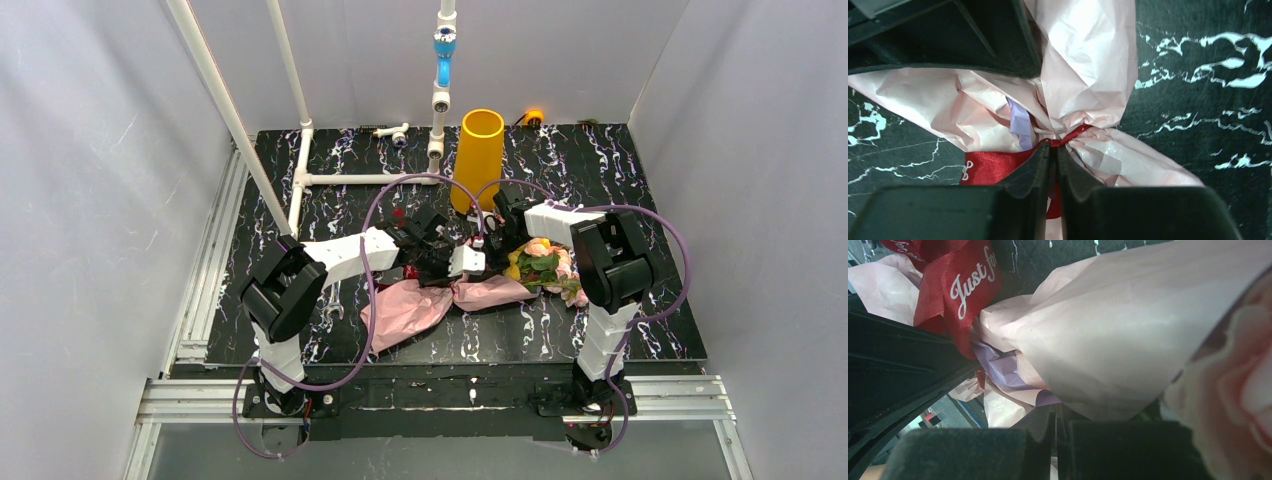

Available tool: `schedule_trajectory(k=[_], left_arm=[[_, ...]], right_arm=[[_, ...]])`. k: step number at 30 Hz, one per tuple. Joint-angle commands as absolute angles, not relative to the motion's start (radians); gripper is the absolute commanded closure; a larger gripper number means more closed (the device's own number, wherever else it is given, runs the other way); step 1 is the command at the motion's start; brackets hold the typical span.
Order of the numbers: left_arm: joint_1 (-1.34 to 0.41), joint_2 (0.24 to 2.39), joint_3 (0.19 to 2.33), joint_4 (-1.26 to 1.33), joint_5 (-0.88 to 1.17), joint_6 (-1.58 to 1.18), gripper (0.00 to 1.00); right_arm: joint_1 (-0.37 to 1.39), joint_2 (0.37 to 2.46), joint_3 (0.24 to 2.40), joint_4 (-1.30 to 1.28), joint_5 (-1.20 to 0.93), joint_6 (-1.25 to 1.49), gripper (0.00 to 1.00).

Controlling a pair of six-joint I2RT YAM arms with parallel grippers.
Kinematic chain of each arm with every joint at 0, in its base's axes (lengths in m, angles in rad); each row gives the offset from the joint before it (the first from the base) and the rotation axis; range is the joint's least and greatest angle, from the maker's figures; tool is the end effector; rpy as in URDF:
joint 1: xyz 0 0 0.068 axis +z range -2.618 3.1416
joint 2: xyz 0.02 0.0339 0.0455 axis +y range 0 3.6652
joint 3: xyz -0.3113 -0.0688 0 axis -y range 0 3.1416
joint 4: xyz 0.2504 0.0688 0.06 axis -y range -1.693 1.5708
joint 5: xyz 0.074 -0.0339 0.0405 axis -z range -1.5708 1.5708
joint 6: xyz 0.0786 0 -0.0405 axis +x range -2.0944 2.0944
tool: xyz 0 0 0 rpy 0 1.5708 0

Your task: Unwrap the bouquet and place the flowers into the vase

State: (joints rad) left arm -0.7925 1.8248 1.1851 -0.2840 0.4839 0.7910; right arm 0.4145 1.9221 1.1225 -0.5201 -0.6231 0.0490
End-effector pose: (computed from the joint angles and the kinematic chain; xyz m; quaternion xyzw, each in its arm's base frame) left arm 0.2699 -0.3258 0.1989 0.7085 0.5925 -0.2274 0.3085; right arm 0.3284 0.1946 0.1345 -0.2094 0.9217 0.3234 0.0462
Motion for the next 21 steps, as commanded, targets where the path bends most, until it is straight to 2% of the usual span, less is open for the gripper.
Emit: schedule_trajectory(k=[1, 4, 10, 15, 21], left_arm=[[-0.784, 1.811, 1.212, -0.29, 0.457, 0.66, 0.95], [-0.758, 1.777, 1.209, -0.254, 0.43, 0.504, 1.0], [-0.667, 1.72, 1.176, -0.164, 0.349, 0.136, 1.0], [-0.601, 1.694, 1.173, -0.122, 0.406, -0.124, 1.0], [-0.567, 1.674, 1.198, -0.115, 0.5, -0.239, 0.96]], right_arm=[[0.444, 2.05, 1.028, -0.576, -0.357, -0.017, 0.99], [0.445, 2.054, 1.029, -0.58, -0.357, -0.016, 0.99], [0.445, 2.055, 1.035, -0.587, -0.342, -0.015, 0.99], [0.445, 2.056, 1.036, -0.592, -0.342, -0.017, 0.99], [0.446, 2.053, 1.037, -0.593, -0.342, -0.017, 0.99]])
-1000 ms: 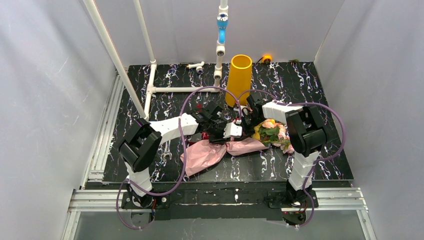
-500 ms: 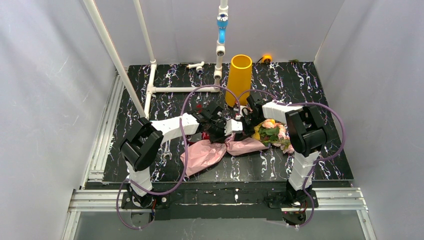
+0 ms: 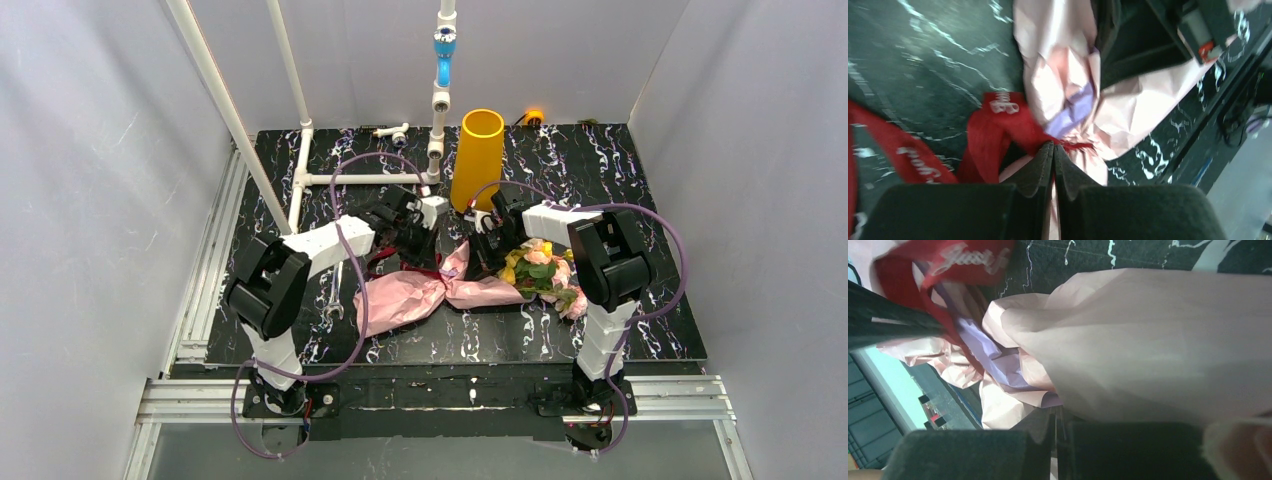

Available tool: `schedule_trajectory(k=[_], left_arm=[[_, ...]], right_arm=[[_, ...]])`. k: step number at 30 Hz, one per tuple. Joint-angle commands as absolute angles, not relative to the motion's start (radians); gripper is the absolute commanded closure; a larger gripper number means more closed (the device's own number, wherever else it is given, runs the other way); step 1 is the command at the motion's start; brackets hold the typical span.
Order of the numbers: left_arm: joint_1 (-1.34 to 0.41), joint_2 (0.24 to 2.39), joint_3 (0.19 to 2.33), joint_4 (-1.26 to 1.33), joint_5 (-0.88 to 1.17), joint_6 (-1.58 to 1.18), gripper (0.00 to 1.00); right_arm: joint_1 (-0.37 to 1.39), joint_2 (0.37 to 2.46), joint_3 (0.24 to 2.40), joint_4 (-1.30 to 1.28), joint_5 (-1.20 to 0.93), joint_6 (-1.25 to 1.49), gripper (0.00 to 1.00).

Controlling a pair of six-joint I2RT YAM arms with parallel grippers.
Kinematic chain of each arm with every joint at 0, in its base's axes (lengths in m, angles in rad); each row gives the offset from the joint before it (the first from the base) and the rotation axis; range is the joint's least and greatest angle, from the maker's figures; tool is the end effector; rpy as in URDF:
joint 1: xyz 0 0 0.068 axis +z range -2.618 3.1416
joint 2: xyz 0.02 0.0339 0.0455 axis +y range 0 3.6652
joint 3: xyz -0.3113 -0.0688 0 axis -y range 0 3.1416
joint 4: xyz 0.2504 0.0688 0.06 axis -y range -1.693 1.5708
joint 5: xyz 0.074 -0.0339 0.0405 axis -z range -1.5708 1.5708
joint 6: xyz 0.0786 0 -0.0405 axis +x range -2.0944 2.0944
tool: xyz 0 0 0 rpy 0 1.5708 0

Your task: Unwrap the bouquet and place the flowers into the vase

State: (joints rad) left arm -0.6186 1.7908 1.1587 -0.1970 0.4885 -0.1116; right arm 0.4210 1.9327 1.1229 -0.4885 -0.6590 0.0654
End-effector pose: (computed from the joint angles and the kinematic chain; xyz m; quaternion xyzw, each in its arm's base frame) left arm 0.3226 -0.2749 0.2120 0.3116 0.8535 -0.3361 0.2480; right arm 0.3299 0.2004 0.1336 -0.2091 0.9149 0.3421 0.0475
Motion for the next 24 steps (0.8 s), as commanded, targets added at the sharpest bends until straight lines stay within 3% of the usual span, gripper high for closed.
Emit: schedule_trajectory(k=[1, 5, 13, 19, 24], left_arm=[[-0.556, 1.671, 1.198, -0.112, 0.502, -0.25, 0.95], [-0.523, 1.663, 1.222, -0.122, 0.502, -0.177, 0.93], [-0.656, 1.605, 1.212, -0.257, 0.612, 0.424, 0.72], [-0.752, 1.629, 1.168, -0.331, 0.537, 0.673, 0.68], [-0.769, 1.689, 1.18, -0.334, 0.496, 0.717, 0.68]], right_arm=[[0.446, 2.052, 1.038, -0.593, -0.342, -0.017, 0.99], [0.448, 2.048, 1.036, -0.591, -0.345, -0.02, 0.99], [0.448, 2.05, 1.035, -0.591, -0.351, -0.021, 0.99], [0.448, 2.048, 1.035, -0.592, -0.353, -0.023, 0.99], [0.448, 2.049, 1.036, -0.594, -0.356, -0.023, 0.99]])
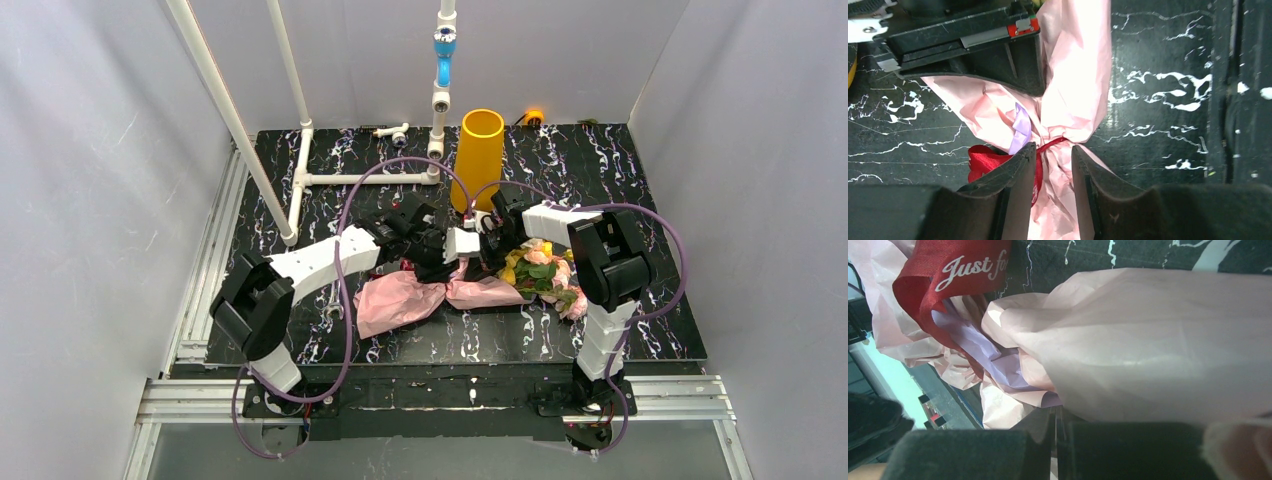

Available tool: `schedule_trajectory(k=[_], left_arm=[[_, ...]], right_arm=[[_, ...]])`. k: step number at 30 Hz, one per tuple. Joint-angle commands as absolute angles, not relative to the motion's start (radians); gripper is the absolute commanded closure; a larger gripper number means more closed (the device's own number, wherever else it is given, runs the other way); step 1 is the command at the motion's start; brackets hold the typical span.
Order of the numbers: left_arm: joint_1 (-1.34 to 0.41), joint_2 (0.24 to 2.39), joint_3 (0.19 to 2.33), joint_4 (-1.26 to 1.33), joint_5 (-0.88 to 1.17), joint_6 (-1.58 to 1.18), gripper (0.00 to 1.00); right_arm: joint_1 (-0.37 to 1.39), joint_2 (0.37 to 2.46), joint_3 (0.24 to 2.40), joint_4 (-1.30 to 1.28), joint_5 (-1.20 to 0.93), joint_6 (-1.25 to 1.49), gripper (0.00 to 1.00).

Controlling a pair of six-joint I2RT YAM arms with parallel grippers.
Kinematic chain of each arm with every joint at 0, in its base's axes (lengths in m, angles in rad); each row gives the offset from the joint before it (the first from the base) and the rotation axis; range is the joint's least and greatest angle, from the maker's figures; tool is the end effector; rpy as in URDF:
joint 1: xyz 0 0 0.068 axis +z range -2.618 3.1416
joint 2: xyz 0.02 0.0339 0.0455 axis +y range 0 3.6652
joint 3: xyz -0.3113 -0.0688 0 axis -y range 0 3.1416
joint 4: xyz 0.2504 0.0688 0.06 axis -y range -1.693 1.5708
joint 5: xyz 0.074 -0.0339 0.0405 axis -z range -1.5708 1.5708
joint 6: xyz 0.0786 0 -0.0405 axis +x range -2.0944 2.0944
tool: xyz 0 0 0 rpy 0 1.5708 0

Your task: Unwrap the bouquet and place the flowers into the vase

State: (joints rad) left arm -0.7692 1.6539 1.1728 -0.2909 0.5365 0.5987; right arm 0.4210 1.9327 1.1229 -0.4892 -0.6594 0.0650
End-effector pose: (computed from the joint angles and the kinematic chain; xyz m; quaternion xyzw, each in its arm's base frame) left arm 0.2573 -0.3050 0.2623 0.6412 0.6234 -0.2752 0.3528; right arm 0.3298 0.2004 0.1336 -0.2092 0.9148 0.3422 0.0472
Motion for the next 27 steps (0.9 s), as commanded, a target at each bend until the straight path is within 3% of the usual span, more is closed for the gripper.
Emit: schedule_trajectory(k=[1, 9, 14, 17, 24, 27], left_arm=[[-0.77, 1.702, 1.19, -0.333, 0.486, 0.715, 0.68], [-0.77, 1.809, 1.24, -0.314, 0.405, 0.707, 0.72], [-0.761, 1.813, 1.248, -0.308, 0.383, 0.638, 0.9], [-0.711, 1.784, 1.278, -0.305, 0.502, 0.484, 0.99], [-0.576, 1.751, 1.313, -0.158, 0.729, 0.022, 1.0], [-0.569, 1.733, 1.319, -0.123, 0.801, -0.024, 1.0]], right_arm=[[0.448, 2.049, 1.036, -0.594, -0.356, -0.023, 0.99], [0.448, 2.058, 1.041, -0.597, -0.353, -0.026, 0.99], [0.448, 2.059, 1.044, -0.597, -0.341, -0.023, 0.99], [0.448, 2.067, 1.054, -0.604, -0.325, -0.025, 0.99], [0.449, 2.072, 1.057, -0.608, -0.312, -0.025, 0.99], [0.449, 2.072, 1.058, -0.607, -0.312, -0.025, 0.99]])
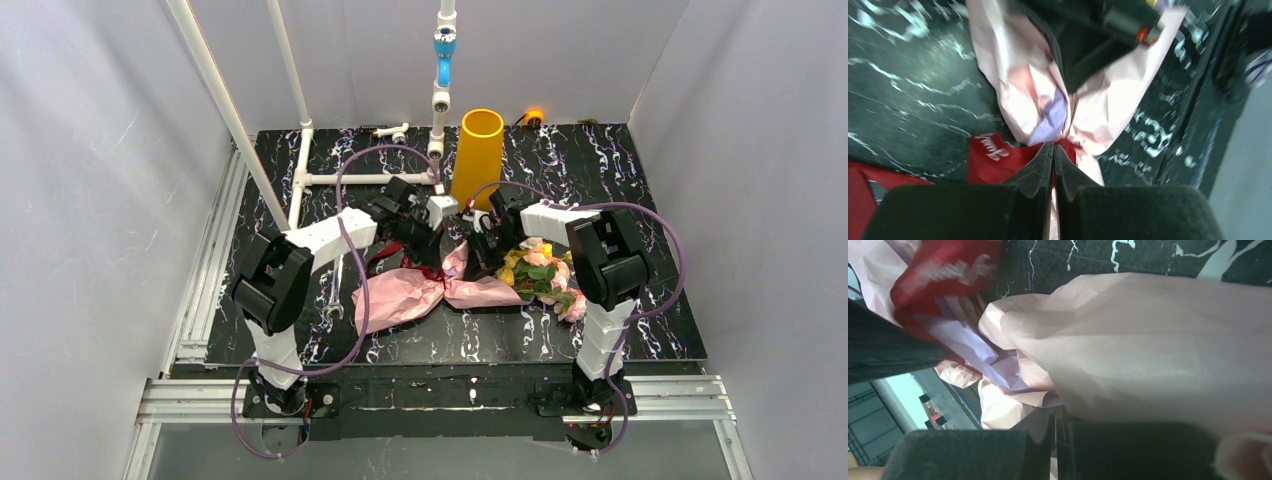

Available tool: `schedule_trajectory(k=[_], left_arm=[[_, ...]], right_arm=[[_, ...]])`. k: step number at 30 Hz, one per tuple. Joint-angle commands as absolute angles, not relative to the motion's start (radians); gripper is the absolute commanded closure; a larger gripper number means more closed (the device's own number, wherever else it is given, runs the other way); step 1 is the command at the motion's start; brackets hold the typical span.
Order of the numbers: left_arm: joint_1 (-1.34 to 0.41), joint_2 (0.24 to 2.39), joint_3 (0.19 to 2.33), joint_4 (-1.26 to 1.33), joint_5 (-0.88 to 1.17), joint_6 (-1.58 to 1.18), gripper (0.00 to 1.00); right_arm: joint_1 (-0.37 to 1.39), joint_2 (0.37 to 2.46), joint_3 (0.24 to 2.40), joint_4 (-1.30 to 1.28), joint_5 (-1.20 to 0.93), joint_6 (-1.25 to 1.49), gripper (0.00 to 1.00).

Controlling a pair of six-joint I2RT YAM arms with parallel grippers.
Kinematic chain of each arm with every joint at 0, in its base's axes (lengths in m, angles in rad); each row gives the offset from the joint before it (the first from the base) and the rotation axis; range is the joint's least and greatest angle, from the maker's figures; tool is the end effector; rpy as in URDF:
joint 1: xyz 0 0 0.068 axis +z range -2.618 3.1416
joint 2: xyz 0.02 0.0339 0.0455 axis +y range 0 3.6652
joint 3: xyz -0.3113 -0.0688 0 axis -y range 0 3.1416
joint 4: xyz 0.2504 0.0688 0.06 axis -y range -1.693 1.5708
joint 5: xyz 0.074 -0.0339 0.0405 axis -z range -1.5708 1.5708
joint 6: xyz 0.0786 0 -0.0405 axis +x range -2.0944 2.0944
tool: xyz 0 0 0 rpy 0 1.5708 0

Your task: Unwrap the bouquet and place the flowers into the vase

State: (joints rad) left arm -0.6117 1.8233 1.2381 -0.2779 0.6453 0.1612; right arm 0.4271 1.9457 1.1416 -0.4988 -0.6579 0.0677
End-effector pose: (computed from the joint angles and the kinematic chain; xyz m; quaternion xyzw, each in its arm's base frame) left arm 0.3237 -0.2848 0.2227 0.4371 0.7826 -0.3633 0.2539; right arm 0.3323 0.2040 0.1331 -0.2101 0.9151 0.3414 0.0441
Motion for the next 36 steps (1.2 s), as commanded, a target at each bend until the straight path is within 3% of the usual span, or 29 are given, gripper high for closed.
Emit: schedule_trajectory(k=[1, 6, 10, 13, 15, 21, 24, 33, 36], left_arm=[[-0.57, 1.727, 1.322, -0.117, 0.832, -0.021, 1.0], [-0.606, 1.693, 1.337, -0.238, 0.892, 0.18, 1.0], [-0.603, 1.663, 1.312, -0.298, 0.827, 0.243, 1.0], [-0.609, 1.648, 1.281, -0.324, 0.743, 0.288, 0.75], [-0.623, 1.651, 1.272, -0.37, 0.689, 0.366, 0.7], [-0.673, 1.699, 1.281, -0.431, 0.571, 0.596, 0.71], [-0.697, 1.728, 1.297, -0.435, 0.538, 0.641, 0.67], [-0.761, 1.837, 1.364, -0.443, 0.426, 0.699, 0.7], [-0.765, 1.858, 1.389, -0.455, 0.416, 0.69, 0.83]], right_arm=[[0.449, 2.073, 1.057, -0.607, -0.311, -0.025, 0.99], [0.451, 2.073, 1.057, -0.606, -0.311, -0.023, 0.99], [0.451, 2.07, 1.056, -0.605, -0.312, -0.023, 0.99], [0.451, 2.066, 1.054, -0.603, -0.312, -0.023, 0.99], [0.451, 2.069, 1.055, -0.603, -0.314, -0.023, 0.99], [0.452, 2.071, 1.054, -0.603, -0.319, -0.023, 0.99], [0.452, 2.071, 1.054, -0.603, -0.32, -0.023, 0.99], [0.453, 2.073, 1.055, -0.602, -0.32, -0.024, 0.99], [0.452, 2.072, 1.055, -0.603, -0.32, -0.025, 0.99]])
